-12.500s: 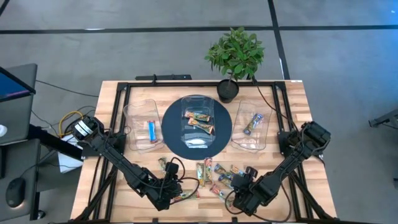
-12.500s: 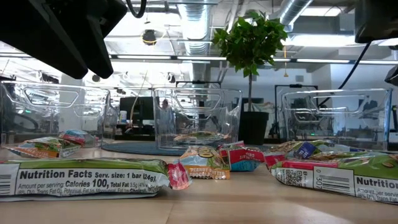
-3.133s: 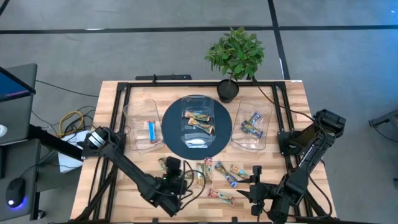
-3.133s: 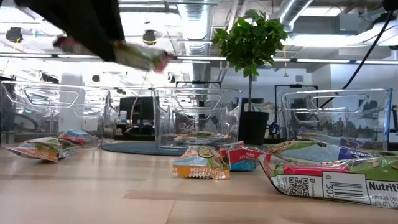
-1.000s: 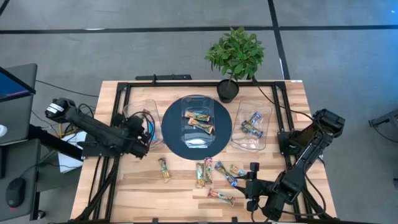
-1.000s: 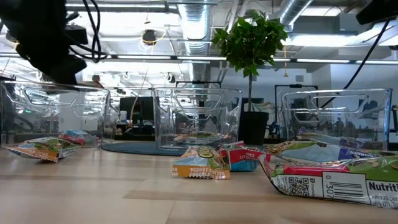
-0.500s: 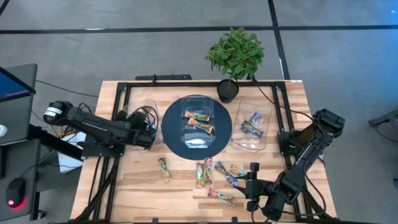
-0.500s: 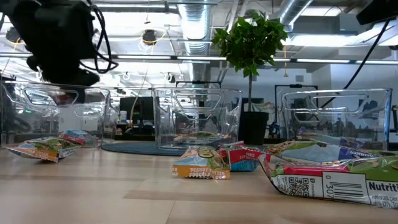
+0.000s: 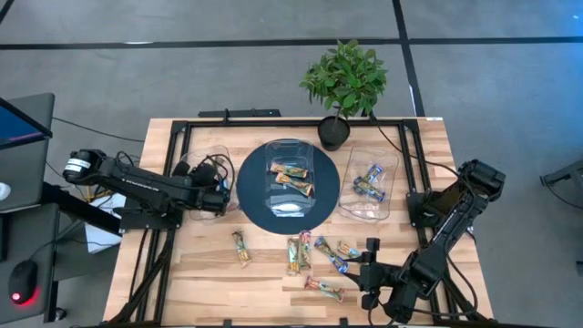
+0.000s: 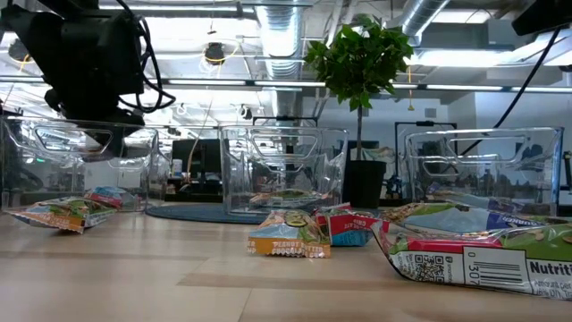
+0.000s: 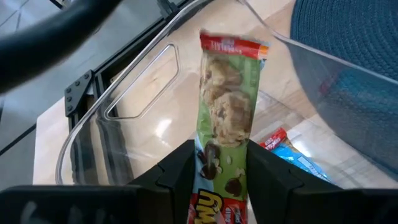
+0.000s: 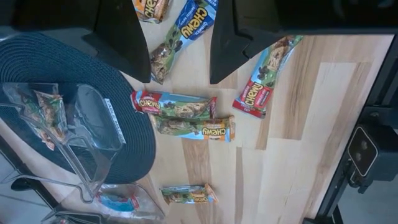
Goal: Pick and place Granola Bars by type
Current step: Put the red granola bar into the left transparent bin, then put the blue granola bar into the right transparent bin
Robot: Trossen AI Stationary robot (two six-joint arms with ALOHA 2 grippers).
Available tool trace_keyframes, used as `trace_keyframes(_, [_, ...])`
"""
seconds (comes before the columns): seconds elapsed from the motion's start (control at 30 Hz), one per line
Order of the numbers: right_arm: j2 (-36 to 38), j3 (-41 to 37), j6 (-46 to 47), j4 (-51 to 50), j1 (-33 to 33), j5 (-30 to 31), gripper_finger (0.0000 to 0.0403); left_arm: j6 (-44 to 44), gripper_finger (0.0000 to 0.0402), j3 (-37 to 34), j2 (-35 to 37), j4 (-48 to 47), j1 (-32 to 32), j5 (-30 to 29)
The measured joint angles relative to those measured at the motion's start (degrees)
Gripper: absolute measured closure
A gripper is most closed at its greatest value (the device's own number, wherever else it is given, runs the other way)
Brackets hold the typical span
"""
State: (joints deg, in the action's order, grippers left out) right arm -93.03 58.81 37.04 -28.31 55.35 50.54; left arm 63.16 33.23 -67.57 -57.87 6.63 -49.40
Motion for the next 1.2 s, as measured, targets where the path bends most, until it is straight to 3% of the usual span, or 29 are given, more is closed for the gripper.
trace_keyframes(0.37, [0.00,0.00,0.00,0.02,0.00,0.10,0.0244,-1.47,0.0183,-0.01,0.00,0.34,0.00,-0.41])
trace_keyframes(0.77, [0.00,0.00,0.00,0.02,-0.27,0.13,0.0244,-12.12,0.0177,4.58,0.00,1.53,0.86,4.79])
trace_keyframes(1.0, [-0.07,0.00,0.00,0.02,-0.83,0.13,0.0244,-22.50,0.0177,8.64,0.00,8.44,5.53,11.22])
trace_keyframes(1.2, [-0.07,0.00,0.01,0.04,-0.84,0.13,0.0244,-28.26,0.0177,11.45,0.00,14.53,10.93,11.69])
